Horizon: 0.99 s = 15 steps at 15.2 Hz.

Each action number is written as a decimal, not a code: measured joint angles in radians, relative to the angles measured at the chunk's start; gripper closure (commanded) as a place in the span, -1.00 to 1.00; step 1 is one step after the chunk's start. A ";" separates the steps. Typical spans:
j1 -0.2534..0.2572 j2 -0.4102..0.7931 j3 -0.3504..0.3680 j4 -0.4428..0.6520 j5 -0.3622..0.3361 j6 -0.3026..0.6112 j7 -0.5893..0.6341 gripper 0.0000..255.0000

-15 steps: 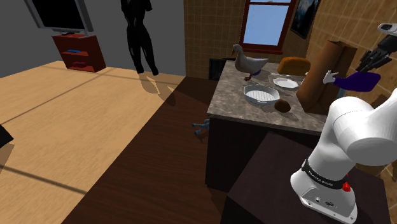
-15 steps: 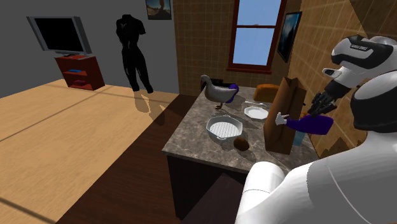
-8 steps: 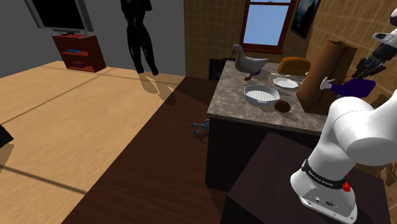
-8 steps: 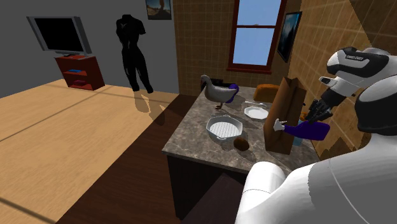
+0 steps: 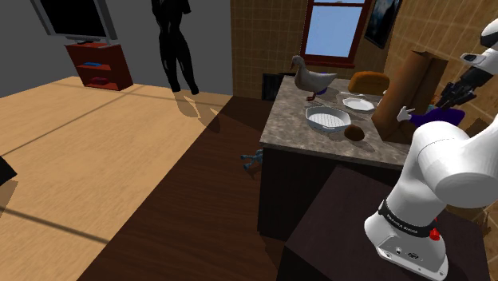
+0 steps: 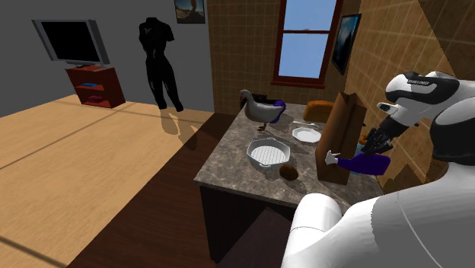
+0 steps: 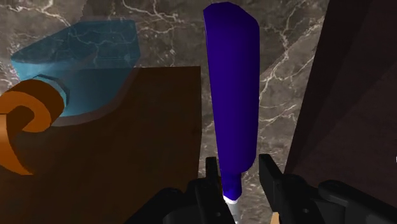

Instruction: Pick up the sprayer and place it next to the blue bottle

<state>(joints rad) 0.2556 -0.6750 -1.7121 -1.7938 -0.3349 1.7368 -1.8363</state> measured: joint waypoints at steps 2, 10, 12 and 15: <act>-0.002 -0.006 -0.008 -0.020 -0.008 0.021 -0.001 1.00; 0.026 -0.041 -0.066 -0.076 -0.049 0.105 0.002 1.00; 0.032 -0.051 -0.082 -0.089 -0.060 0.126 0.002 1.00; 0.042 -0.062 -0.101 -0.107 -0.074 0.154 0.005 1.00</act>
<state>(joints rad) 0.2972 -0.7374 -1.8132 -1.9004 -0.4091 1.8905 -1.8316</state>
